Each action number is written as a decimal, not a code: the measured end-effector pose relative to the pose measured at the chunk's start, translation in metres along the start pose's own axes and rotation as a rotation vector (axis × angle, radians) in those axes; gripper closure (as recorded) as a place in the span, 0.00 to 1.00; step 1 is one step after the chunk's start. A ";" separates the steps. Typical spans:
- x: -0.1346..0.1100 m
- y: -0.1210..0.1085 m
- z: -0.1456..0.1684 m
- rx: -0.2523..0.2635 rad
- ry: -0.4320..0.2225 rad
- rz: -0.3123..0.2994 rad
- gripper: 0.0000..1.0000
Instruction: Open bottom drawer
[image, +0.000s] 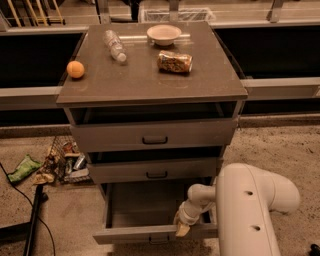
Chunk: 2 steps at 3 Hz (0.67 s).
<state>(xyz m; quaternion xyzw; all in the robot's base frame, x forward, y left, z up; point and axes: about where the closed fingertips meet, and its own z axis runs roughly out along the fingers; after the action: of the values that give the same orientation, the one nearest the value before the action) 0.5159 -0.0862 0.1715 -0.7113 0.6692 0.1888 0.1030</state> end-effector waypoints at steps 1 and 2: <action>-0.003 0.016 0.003 -0.020 -0.013 0.006 1.00; -0.003 0.016 0.003 -0.021 -0.014 0.006 0.82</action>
Offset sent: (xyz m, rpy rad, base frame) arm -0.0146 0.0023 0.0006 0.0109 0.0200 0.0012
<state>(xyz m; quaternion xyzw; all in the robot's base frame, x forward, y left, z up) 0.4994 -0.0836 0.1719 -0.7090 0.6686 0.2010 0.0994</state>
